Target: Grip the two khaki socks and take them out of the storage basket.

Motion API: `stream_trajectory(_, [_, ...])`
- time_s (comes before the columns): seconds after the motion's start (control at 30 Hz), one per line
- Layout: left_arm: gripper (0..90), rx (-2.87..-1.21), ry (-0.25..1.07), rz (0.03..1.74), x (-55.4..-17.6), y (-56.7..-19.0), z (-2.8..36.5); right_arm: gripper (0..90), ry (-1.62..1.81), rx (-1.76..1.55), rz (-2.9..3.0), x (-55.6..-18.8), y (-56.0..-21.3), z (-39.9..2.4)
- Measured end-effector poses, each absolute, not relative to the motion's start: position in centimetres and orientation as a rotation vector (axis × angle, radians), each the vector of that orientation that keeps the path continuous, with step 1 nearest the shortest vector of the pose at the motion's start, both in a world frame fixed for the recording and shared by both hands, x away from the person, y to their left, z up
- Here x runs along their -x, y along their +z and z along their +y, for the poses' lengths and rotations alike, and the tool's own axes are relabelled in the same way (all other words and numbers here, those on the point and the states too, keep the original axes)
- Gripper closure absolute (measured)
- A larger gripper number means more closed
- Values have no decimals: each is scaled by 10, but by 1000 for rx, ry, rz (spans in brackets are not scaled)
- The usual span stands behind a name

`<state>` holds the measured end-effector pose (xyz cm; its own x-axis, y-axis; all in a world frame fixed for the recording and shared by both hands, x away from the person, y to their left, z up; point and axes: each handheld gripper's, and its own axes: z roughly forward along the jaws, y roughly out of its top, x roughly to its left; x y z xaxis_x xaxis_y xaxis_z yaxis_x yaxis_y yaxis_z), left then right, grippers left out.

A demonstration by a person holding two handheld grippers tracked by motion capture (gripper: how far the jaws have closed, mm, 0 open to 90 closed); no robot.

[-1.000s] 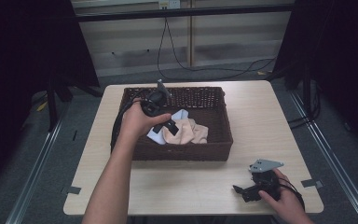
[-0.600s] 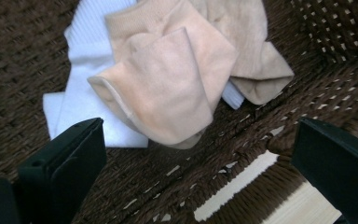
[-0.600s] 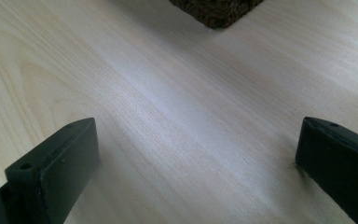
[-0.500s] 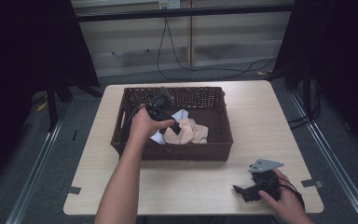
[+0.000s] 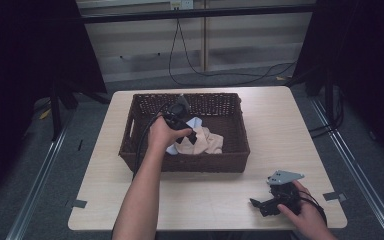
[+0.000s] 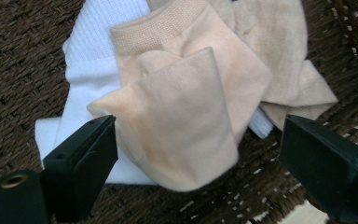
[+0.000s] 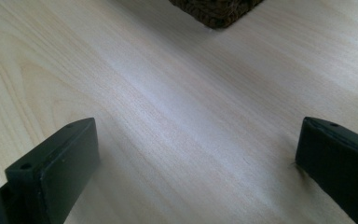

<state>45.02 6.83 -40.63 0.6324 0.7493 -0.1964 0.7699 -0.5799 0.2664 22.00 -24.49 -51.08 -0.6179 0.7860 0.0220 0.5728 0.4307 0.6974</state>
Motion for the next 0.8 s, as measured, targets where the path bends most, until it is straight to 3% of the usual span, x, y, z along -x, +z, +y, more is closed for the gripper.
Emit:
stream_trajectory(0.6, [264,-2594,-107,1228,-462,-437,54,0,983,-1170,2384,-220,-511,-245])
stream_trajectory(0.67, [332,-2608,-87,1220,-463,-440,53,0,983,-1170,2384,-220,-511,-245])
stream_trajectory(0.73, [532,-2621,-75,1223,-462,-440,53,0,983,-1170,2384,-220,-511,-245])
stream_trajectory(0.8, [581,-2622,-56,1239,-461,-436,54,0,983,-1170,2384,-220,-511,-245])
